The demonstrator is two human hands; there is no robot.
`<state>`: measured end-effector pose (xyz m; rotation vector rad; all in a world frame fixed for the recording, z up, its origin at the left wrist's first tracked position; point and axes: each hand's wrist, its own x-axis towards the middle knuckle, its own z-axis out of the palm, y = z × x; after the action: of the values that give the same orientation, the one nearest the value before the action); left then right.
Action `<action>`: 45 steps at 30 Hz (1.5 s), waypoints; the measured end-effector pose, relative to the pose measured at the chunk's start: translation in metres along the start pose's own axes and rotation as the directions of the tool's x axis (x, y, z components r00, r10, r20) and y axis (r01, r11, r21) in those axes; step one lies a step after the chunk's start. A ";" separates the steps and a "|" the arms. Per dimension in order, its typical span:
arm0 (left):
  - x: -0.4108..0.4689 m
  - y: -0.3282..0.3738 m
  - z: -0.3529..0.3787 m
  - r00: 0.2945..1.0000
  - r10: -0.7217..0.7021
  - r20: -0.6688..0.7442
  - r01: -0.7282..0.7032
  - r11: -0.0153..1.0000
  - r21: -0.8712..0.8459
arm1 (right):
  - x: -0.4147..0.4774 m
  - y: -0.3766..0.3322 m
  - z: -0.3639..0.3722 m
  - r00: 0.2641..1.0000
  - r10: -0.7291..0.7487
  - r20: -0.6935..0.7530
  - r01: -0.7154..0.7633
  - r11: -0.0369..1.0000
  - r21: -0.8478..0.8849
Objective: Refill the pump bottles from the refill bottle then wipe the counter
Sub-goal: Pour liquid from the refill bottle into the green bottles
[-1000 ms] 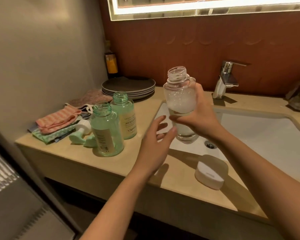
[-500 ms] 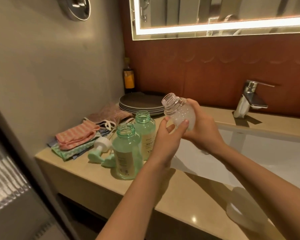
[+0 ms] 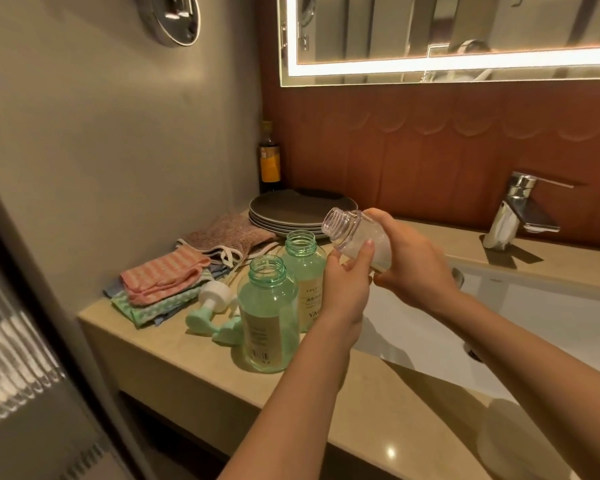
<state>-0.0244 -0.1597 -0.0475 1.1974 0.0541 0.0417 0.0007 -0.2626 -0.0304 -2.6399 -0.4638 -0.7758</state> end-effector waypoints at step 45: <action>-0.021 0.024 0.020 0.990 -0.138 0.004 0.136 0.974 -0.181 | 0.025 -0.010 -0.031 0.979 -0.192 0.067 0.203 0.946 -0.255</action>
<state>-0.0444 -0.1708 -0.0176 1.0091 0.1382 -0.0681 0.0031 -0.2613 0.0105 -2.8887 -0.6897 -0.8994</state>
